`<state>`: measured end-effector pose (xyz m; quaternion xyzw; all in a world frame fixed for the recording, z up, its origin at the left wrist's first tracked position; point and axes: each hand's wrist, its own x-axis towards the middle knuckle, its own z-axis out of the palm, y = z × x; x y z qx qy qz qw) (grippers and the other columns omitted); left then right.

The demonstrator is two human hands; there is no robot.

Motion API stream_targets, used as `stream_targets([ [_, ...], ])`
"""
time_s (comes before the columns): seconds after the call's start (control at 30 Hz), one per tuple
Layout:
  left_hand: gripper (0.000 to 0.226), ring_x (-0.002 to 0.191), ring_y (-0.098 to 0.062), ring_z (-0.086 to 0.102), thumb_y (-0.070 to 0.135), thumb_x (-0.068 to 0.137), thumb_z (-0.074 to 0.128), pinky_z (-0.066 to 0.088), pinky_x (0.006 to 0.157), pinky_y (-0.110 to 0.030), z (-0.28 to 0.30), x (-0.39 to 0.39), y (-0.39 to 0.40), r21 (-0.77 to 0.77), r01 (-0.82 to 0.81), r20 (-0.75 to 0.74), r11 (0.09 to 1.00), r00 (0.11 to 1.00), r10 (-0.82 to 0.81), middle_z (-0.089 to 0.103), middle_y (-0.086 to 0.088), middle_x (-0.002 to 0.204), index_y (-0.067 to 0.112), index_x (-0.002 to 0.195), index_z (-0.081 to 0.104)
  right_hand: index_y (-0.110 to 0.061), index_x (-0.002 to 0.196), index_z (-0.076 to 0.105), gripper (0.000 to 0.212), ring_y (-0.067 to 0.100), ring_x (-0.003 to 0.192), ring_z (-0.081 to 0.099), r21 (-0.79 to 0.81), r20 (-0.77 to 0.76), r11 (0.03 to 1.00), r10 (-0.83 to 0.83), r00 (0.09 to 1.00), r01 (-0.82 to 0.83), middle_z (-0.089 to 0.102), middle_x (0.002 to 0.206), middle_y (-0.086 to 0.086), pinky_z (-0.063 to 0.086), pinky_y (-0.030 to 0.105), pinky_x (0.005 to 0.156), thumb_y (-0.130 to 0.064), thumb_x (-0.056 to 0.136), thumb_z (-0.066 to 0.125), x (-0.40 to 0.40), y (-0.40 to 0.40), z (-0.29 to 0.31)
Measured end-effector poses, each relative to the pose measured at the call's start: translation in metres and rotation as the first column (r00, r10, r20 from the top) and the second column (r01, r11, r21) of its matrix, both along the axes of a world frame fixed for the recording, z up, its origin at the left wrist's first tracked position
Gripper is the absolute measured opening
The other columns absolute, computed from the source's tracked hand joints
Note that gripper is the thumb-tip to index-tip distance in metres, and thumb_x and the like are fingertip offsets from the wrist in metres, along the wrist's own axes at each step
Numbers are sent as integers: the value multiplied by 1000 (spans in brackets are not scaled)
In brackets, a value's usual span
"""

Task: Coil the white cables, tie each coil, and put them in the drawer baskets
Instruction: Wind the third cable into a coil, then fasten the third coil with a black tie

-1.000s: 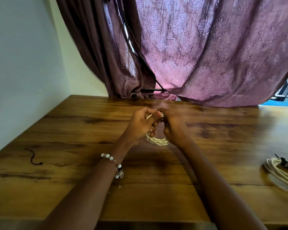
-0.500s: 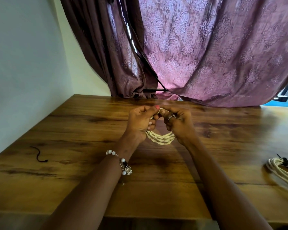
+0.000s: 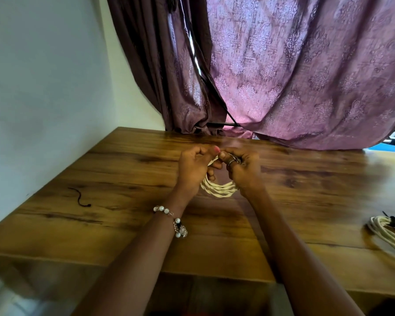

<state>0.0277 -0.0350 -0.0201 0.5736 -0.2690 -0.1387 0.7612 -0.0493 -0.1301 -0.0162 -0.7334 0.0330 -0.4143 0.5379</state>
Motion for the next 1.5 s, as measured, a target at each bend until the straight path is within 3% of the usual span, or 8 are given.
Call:
stream_targets([
  [0.2,15,75,-14,69,20,92,60,59,74,-37,1,20,61,276,44,11,960,999,-48,74,-2,86,13,100,69,7,92,70,13,-4,43,51,-73,-71,996,-46,996,41,58,48,-20,35,5,45,7,89,57,3,11,-7],
  [0.37,26,108,-17,61,-2,88,59,46,98,-36,4,64,156,550,-278,494,787,869,-39,70,-7,109,18,97,72,9,84,69,14,-3,41,49,-102,-118,995,-6,993,-6,55,45,-18,33,6,44,2,90,58,7,32,-11],
  [0.57,26,92,-15,60,-10,81,61,41,76,-11,2,84,236,638,-564,661,524,751,4,69,-12,106,3,99,74,6,86,70,13,-4,43,50,-85,-126,996,25,992,-36,60,49,-19,34,6,44,2,90,59,17,53,-8],
  [0.77,55,89,-33,63,48,66,81,49,76,-37,-3,79,235,750,-638,581,172,760,291,65,-12,94,4,93,63,7,89,69,12,-4,41,51,-60,-125,995,74,989,-82,59,47,-18,35,6,43,4,90,58,20,68,-9],
  [0.97,28,94,-38,62,0,74,72,54,80,-40,7,65,218,780,-622,594,76,772,226,60,-24,107,-3,99,59,2,93,70,10,-4,45,53,40,-110,995,93,990,-89,66,71,5,37,6,44,1,89,60,20,75,-12],
  [1.23,25,76,-24,58,28,82,70,46,60,-32,1,68,204,806,-573,567,148,820,84,62,-10,84,9,78,54,1,94,69,11,-4,43,53,37,-119,995,98,988,-95,65,70,3,36,6,43,1,89,60,19,74,-13],
  [1.4,17,73,-23,66,16,91,60,52,65,-37,-4,63,167,619,-360,350,698,922,165,68,-9,77,9,77,64,8,98,67,14,-4,42,52,71,-91,993,103,991,-97,63,68,5,36,5,41,6,89,57,16,67,-8],
  [1.5,2,65,-12,63,5,87,63,54,59,-23,8,53,143,399,-243,156,884,968,196,68,-8,79,6,88,65,8,98,67,14,-4,44,53,40,-113,994,105,988,-101,64,71,8,36,6,43,4,90,57,15,54,-6],
])
